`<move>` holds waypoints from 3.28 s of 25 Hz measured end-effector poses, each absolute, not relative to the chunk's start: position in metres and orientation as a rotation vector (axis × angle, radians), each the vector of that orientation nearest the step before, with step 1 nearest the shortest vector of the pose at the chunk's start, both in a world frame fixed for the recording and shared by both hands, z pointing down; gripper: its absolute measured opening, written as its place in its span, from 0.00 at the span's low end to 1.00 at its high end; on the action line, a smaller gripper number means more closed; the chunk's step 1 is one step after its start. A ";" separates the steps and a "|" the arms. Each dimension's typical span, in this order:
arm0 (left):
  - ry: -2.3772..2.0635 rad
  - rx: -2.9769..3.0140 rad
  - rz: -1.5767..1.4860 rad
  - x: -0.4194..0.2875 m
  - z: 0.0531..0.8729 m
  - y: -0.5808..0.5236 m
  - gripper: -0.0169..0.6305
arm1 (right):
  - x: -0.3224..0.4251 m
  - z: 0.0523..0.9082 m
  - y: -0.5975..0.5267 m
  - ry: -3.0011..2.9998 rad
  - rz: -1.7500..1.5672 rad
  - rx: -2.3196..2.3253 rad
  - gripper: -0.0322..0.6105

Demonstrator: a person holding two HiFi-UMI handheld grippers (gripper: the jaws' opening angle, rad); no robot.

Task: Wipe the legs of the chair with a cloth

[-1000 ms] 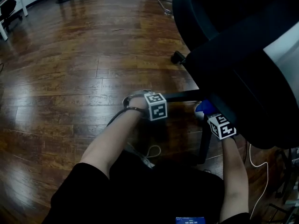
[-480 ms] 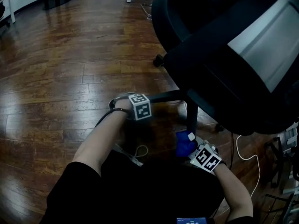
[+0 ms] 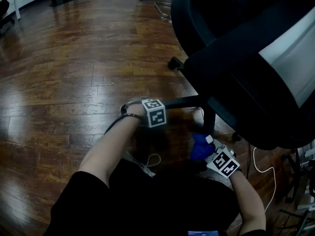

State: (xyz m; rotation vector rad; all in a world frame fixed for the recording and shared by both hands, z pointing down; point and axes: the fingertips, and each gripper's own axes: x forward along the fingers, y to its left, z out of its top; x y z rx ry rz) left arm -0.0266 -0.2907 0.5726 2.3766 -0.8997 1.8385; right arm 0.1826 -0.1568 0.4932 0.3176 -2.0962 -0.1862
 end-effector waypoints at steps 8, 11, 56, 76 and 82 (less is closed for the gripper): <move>-0.883 2.408 1.824 -0.020 0.569 -0.288 0.11 | 0.164 0.452 -0.317 -1.933 -0.434 0.738 0.18; -0.876 2.415 1.834 -0.020 0.569 -0.289 0.11 | 0.160 0.452 -0.335 -1.827 -0.517 0.734 0.18; -0.651 2.365 1.809 0.014 0.579 -0.245 0.12 | 0.229 0.537 -0.176 -1.316 -0.570 0.188 0.18; -0.633 2.385 1.802 0.017 0.575 -0.246 0.12 | 0.186 0.490 -0.318 -1.427 -0.630 0.531 0.18; -0.644 2.393 1.791 0.015 0.576 -0.245 0.12 | 0.203 0.508 -0.254 -1.420 -0.558 0.385 0.17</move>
